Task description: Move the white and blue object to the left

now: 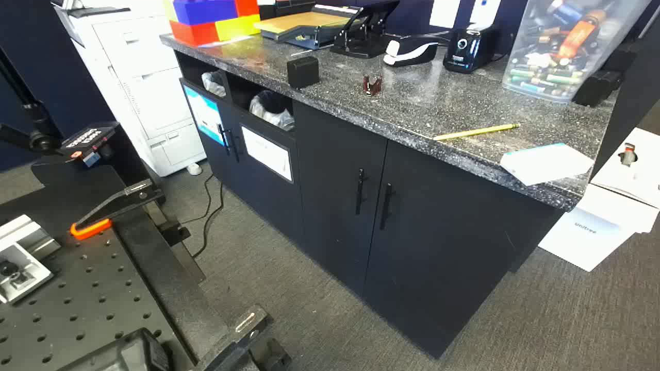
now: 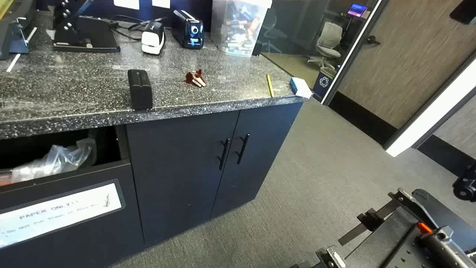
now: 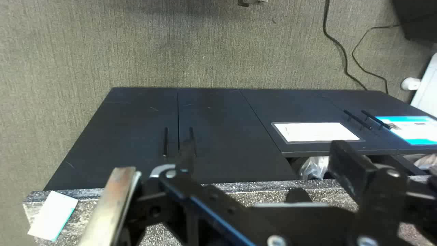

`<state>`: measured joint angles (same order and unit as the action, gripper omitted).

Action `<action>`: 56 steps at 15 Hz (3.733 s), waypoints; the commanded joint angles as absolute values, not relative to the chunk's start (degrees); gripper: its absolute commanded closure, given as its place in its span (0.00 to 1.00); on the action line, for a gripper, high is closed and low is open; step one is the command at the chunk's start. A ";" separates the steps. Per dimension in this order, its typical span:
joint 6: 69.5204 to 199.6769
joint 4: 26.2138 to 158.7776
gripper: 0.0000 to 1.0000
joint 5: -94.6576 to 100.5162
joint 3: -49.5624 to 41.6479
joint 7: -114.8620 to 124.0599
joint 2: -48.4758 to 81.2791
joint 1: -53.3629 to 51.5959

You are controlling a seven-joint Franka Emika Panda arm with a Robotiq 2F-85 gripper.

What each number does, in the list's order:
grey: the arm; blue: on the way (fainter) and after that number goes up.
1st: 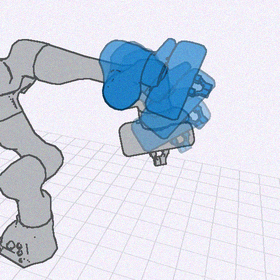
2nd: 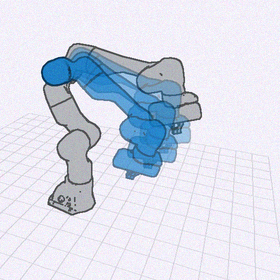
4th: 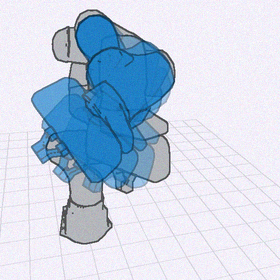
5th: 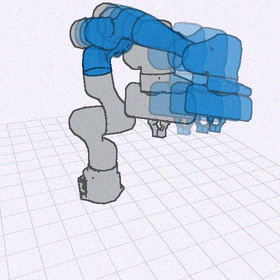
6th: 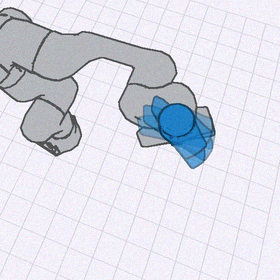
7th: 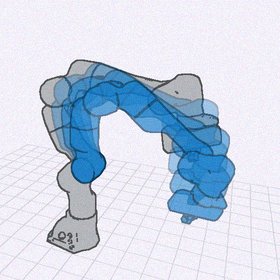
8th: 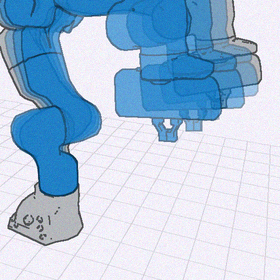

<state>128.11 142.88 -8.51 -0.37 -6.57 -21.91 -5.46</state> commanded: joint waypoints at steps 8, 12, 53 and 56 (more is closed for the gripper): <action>128.87 135.37 0.00 -5.82 -1.37 -4.81 -12.43 -1.94; 128.32 123.91 0.00 -3.10 -3.74 -3.46 -1.58 2.35; 102.93 24.04 0.00 -3.95 -5.44 14.99 81.61 14.21; 103.95 21.51 0.29 -2.76 -5.73 14.80 83.61 13.96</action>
